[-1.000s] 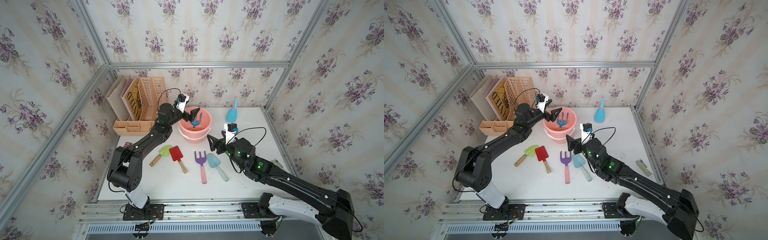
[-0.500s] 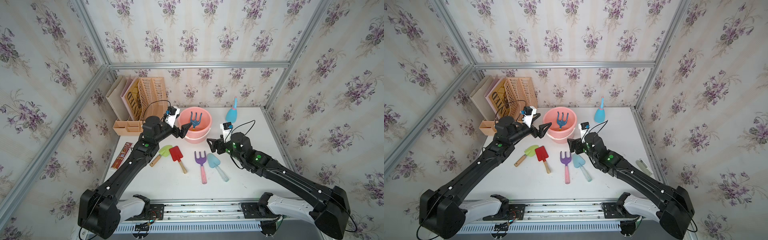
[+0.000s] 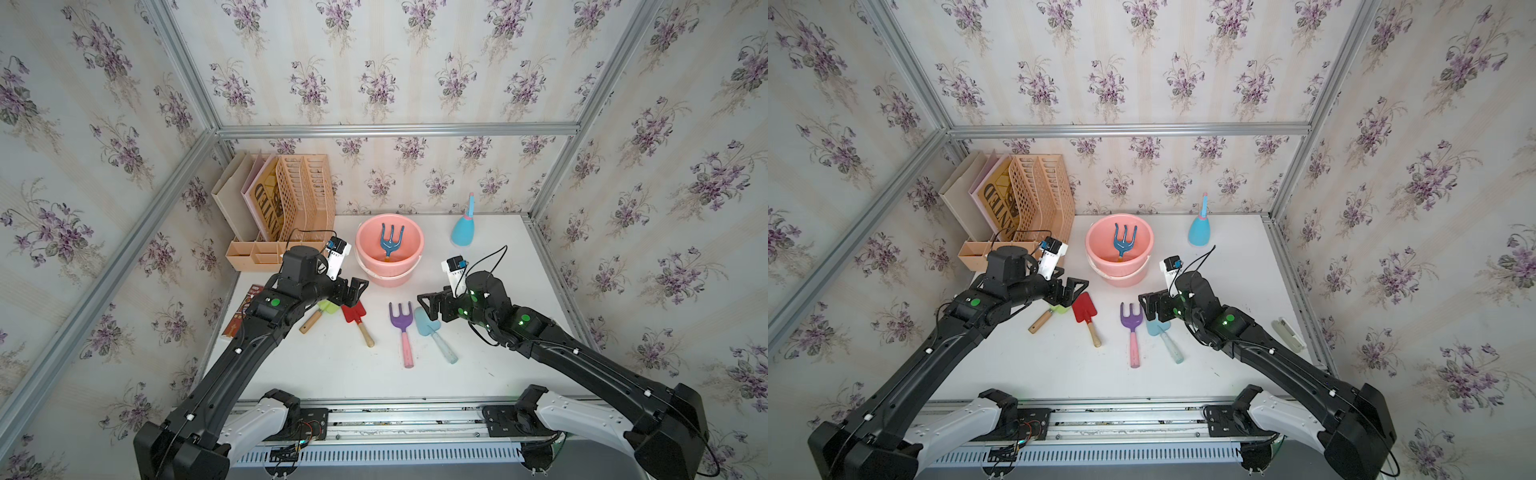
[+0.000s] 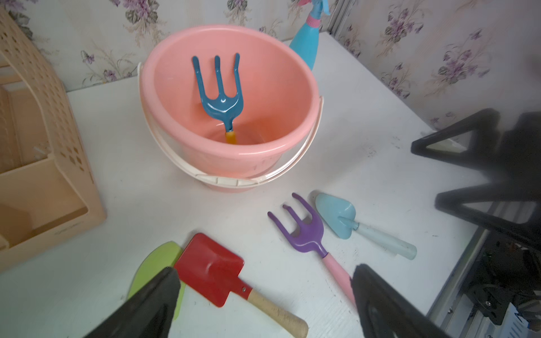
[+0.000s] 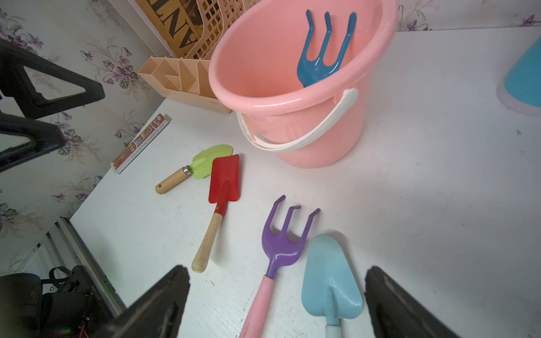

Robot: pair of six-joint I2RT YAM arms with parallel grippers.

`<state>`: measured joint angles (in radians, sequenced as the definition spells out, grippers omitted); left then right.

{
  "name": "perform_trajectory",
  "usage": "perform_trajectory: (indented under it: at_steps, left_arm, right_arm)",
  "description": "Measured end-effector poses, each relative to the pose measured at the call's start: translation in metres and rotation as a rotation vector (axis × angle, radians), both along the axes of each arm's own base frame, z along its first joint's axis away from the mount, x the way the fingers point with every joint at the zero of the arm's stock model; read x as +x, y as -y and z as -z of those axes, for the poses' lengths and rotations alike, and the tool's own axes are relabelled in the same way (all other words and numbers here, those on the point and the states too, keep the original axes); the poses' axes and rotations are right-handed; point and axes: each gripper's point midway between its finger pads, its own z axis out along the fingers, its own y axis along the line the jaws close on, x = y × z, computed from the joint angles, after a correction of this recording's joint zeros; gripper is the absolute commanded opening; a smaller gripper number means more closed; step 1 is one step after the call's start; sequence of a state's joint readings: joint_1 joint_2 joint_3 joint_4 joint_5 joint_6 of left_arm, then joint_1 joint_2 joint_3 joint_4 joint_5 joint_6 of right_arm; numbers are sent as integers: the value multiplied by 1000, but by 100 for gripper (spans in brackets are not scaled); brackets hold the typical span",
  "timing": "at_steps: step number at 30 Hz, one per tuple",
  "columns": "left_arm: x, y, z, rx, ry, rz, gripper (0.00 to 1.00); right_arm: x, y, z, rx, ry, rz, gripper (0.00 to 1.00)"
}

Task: Organize the gardening tools
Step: Place the gardening tool in the container, then pick up the gardening tool from the center of the board.

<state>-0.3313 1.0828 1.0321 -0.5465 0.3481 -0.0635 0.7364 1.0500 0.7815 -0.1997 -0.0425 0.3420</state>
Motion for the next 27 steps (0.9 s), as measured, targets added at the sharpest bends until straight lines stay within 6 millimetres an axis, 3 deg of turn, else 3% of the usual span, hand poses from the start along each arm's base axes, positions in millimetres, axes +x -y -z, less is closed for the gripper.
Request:
perform_trajectory:
  at_steps: [8,16,22,27]
  left_arm:
    - [-2,-33,61,183,-321,-83,94]
    - [2,-62,94,377,-513,-121,91]
    - [-11,-86,139,533,-710,-141,84]
    - [-14,-98,157,604,-783,-155,79]
  right_arm:
    - [-9,3,16,29,-69,-27,100]
    - [-12,-1,18,73,-80,-49,100]
    - [-14,-1,22,98,-88,-57,100]
    - [-14,-2,20,122,-92,-58,100]
